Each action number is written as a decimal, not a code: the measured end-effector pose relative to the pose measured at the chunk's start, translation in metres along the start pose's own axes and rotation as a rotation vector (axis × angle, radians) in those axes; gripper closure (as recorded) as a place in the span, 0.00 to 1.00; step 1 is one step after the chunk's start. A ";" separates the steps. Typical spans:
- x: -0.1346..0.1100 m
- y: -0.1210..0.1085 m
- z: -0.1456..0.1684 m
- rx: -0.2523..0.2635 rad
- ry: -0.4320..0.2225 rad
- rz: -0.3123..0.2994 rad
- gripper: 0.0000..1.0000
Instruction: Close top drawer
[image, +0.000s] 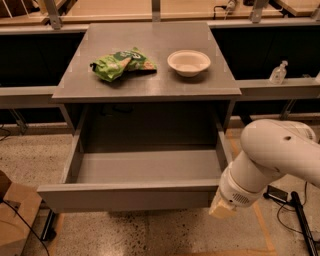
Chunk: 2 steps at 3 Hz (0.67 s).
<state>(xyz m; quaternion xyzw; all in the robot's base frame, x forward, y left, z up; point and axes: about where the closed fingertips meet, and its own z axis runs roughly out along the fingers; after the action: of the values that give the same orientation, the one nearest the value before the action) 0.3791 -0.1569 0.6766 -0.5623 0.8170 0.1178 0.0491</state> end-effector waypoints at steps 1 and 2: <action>-0.091 -0.034 -0.035 0.156 -0.095 -0.182 1.00; -0.195 -0.076 -0.064 0.258 -0.226 -0.353 1.00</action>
Offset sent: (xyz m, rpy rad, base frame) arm 0.2544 0.2354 0.1583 0.2875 -0.6281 0.4070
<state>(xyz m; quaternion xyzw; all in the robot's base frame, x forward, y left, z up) 0.5239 -0.0211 0.7692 -0.6687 0.7037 0.0640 0.2312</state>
